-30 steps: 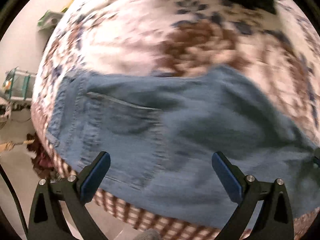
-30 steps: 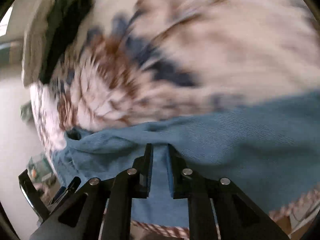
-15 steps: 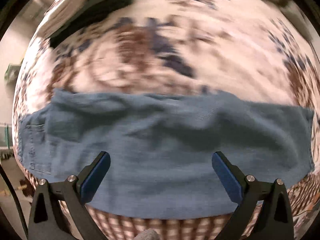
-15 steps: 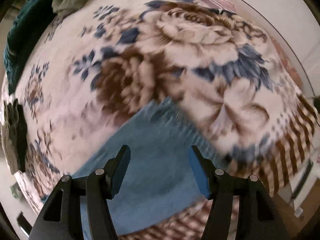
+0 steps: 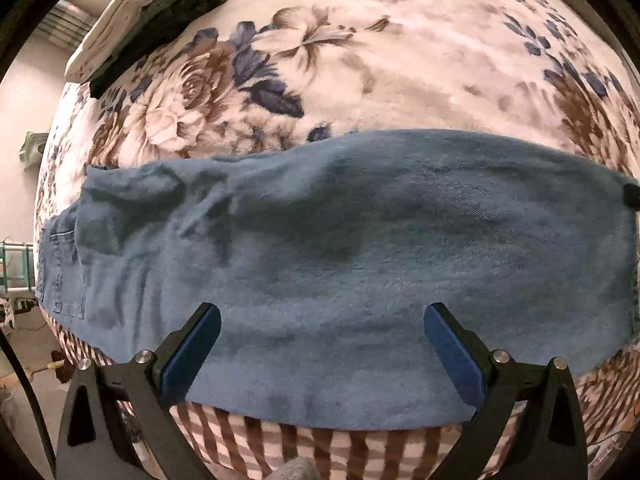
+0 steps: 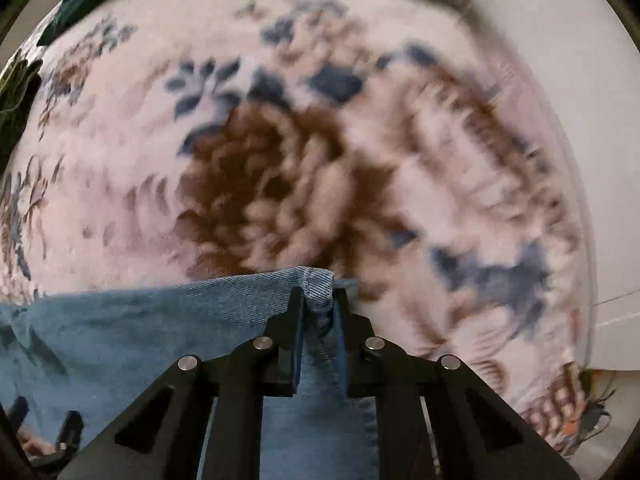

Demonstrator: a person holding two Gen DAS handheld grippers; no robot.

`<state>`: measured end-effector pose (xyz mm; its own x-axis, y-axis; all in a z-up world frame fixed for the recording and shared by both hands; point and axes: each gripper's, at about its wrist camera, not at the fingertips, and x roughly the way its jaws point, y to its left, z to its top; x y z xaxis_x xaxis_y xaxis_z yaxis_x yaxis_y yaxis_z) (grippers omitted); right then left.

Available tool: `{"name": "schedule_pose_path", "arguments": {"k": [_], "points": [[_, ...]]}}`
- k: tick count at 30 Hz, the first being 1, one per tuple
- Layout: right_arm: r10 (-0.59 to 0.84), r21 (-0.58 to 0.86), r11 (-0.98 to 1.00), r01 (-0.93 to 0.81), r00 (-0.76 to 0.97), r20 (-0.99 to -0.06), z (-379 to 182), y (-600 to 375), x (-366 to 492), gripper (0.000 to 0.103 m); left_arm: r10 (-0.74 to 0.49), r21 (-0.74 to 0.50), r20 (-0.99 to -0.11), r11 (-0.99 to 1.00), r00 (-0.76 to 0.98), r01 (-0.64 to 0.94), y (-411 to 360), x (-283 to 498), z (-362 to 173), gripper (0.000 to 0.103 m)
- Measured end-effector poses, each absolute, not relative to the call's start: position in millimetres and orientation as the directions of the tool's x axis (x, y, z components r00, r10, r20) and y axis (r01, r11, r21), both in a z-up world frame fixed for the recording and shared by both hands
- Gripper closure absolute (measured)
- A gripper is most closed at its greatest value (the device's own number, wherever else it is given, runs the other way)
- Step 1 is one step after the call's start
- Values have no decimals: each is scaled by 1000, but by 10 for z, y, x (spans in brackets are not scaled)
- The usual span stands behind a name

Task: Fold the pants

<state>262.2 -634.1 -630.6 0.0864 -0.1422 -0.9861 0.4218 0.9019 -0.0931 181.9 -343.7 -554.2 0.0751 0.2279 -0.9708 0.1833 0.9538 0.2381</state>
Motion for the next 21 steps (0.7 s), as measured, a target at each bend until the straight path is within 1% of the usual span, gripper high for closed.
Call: {"name": "schedule_pose_path", "arguments": {"k": [2,3,5,7,9,11,12,13,14,16,18,21], "points": [[-110,-46,878,476,107,-988,-6237,-6480,2524,89,230,240,-970,954,76,178,-3456,1794,-5532,0],[-110,-44,870,491,107,-988,-6231,-6524,2490,89,232,242,-970,954,74,176,-3457,1786,-5531,0],[-85,-32,868,495,85,-993,-6310,-6583,2476,89,232,241,-970,956,72,170,-3489,1745,-5519,0],[-29,17,849,528,79,-996,-6442,-6690,2494,86,234,244,-969,956,74,165,-3495,1727,-5508,0],[34,59,833,550,55,-998,-6538,-6796,2548,79,232,241,-970,957,68,164,-3497,1703,-5507,0],[126,134,796,590,54,-990,-6541,-6928,2549,75,228,236,-971,958,67,160,-3495,1670,-5486,0],[163,175,769,615,76,-984,-6467,-7008,2496,70,225,233,-972,959,67,159,-3493,1655,-5475,0],[169,193,750,633,99,-981,-6377,-7064,2422,54,221,229,-973,960,64,159,-3487,1644,-5472,0],[171,211,727,653,125,-977,-6255,-7126,2292,43,218,225,-974,961,60,159,-3496,1623,-5469,0],[178,220,694,686,133,-975,-6125,-7168,2029,38,210,215,-976,962,50,165,-3540,1573,-5462,0],[228,229,663,712,100,-969,-6142,-7137,1759,38,204,210,-978,962,48,174,-3576,1545,-5453,0],[351,265,605,751,48,-935,-6470,-6991,1417,38,199,205,-979,961,51,186,-3618,1529,-5442,0]]}}
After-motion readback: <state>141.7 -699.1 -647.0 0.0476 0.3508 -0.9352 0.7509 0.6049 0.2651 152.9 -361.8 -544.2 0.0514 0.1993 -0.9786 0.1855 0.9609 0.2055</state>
